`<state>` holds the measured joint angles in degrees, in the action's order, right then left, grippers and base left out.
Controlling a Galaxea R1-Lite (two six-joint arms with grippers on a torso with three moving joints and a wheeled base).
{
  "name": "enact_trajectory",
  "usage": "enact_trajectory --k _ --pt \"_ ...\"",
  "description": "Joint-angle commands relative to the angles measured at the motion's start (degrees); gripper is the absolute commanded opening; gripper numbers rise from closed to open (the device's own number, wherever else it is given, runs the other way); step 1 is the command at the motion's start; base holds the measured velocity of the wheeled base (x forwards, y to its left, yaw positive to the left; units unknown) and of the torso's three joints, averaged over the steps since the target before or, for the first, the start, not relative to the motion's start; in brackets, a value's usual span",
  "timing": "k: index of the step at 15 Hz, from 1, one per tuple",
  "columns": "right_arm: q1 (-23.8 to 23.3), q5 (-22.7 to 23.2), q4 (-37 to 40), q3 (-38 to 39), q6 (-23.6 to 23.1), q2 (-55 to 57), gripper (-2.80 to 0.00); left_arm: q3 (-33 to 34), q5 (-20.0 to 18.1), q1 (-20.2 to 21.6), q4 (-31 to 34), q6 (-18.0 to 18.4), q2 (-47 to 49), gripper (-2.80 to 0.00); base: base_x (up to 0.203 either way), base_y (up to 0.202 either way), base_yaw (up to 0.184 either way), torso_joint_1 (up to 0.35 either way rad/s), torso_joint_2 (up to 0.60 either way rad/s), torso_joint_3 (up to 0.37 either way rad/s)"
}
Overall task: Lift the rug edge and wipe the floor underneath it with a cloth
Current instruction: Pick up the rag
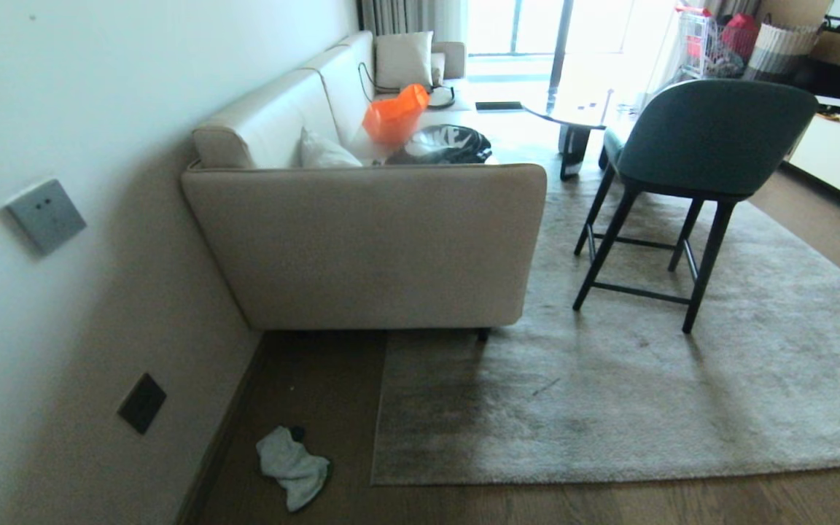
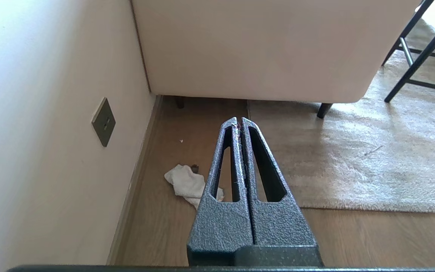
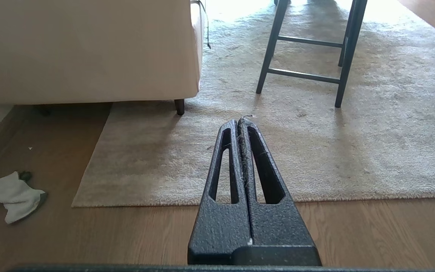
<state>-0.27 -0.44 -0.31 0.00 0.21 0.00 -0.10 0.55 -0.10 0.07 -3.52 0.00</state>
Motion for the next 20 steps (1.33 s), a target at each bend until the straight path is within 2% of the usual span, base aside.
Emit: enact_trajectory --k 1,20 --pt "0.00 0.00 -0.05 0.00 -0.03 0.00 -2.80 0.01 0.04 0.01 0.01 0.01 0.00 -2.80 0.000 0.000 0.000 0.000 0.00 0.000" --pt "0.00 0.00 -0.05 0.00 0.04 0.00 -2.80 0.01 0.07 0.01 0.01 -0.17 0.00 -2.80 0.000 0.000 0.000 0.000 0.00 0.000"
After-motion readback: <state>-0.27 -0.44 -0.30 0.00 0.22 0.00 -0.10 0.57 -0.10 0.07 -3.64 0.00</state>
